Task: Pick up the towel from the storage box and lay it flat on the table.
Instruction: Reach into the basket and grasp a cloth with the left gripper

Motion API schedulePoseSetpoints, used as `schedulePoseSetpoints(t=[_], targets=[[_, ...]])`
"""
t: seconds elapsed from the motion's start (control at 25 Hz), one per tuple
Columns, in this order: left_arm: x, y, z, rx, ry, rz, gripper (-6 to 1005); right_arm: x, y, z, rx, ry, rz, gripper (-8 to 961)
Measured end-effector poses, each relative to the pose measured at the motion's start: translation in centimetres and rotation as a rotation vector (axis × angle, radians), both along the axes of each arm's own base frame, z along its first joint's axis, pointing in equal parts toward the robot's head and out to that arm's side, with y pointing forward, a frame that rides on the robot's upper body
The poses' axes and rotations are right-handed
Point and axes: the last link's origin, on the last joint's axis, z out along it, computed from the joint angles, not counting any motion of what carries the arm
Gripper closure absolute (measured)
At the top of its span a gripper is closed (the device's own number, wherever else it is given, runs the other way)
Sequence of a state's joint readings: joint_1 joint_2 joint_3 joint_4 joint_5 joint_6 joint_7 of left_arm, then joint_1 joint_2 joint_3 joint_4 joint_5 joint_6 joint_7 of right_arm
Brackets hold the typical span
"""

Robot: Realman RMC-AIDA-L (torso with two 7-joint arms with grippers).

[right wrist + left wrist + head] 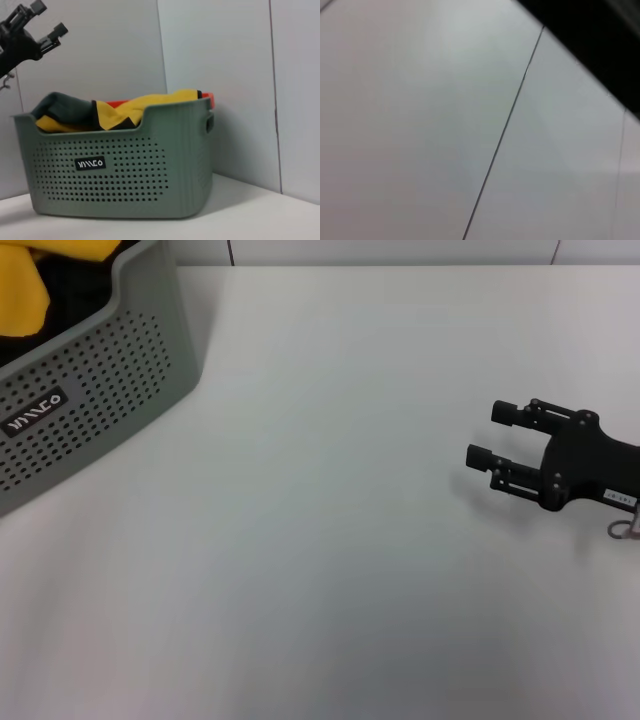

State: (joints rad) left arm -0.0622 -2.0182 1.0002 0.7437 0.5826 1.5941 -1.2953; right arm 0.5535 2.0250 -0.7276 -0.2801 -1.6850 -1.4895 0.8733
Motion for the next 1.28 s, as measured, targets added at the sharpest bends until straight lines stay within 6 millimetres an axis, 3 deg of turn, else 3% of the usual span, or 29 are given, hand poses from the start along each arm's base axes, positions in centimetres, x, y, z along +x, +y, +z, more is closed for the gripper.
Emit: schedulePoseSetpoints(t=[0.28, 0.64, 1.0, 1.28], targets=[[0.9, 1.2, 1.3, -0.144, 0.151, 0.208, 203, -0.3, 0.4, -0.1, -0.001, -0.007, 0.011, 295], [-0.1, -0.5, 3.2, -0.181, 0.263, 0.369, 212, -0.6, 0.6, -0.2, -0.006, -0.008, 0.016, 295], [-1.8, -4.0, 5.0, -0.162, 0.376, 0.503, 221, -0.5, 0.3, -0.4, -0.015, -0.006, 0.012, 296], [-3.6, -4.1, 3.9, -0.227, 0.424, 0.57, 228, -0.7, -0.1, -0.5, -0.029, 0.016, 0.023, 295]])
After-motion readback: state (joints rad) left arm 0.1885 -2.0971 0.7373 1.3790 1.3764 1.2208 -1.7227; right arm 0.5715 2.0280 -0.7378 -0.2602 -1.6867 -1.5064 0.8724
